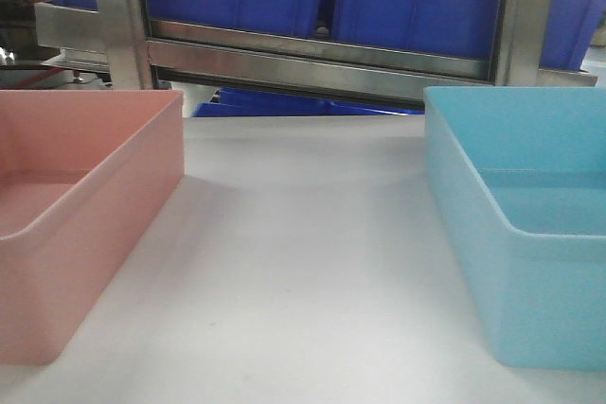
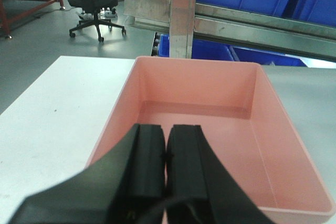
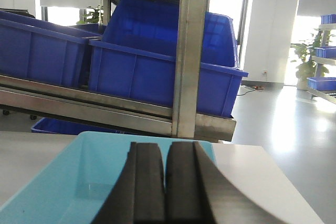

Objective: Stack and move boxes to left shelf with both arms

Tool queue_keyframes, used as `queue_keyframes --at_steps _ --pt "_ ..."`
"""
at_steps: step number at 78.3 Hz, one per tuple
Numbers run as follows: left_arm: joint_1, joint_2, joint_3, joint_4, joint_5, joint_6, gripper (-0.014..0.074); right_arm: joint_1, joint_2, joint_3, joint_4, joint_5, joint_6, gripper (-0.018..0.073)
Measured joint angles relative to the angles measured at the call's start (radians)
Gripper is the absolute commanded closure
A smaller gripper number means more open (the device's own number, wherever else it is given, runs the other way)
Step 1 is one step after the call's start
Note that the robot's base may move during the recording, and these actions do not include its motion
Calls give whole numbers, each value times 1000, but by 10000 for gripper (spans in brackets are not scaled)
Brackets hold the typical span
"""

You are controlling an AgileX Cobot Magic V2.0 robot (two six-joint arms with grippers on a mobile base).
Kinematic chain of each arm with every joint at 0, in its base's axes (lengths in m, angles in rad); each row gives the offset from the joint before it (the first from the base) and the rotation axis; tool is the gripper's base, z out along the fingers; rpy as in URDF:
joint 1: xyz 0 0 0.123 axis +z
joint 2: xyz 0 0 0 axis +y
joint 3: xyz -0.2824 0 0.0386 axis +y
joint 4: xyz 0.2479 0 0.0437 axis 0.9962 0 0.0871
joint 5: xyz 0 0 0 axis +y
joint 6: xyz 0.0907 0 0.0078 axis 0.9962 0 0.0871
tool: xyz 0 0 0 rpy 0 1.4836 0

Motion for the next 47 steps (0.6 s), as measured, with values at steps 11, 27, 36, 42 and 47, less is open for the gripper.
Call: queue_keyframes --at_steps 11,27,36,42,47 --pt "0 111 -87 -21 81 0 598 0 0 0 0 0 0 510" --pt "0 377 -225 -137 98 0 598 0 0 0 0 0 0 510" --pt "0 539 -303 -169 103 0 598 0 0 0 0 0 0 510" --pt "0 641 -343 -171 103 0 598 0 0 0 0 0 0 510" --pt "0 728 -377 -166 103 0 597 0 0 0 0 0 0 510"
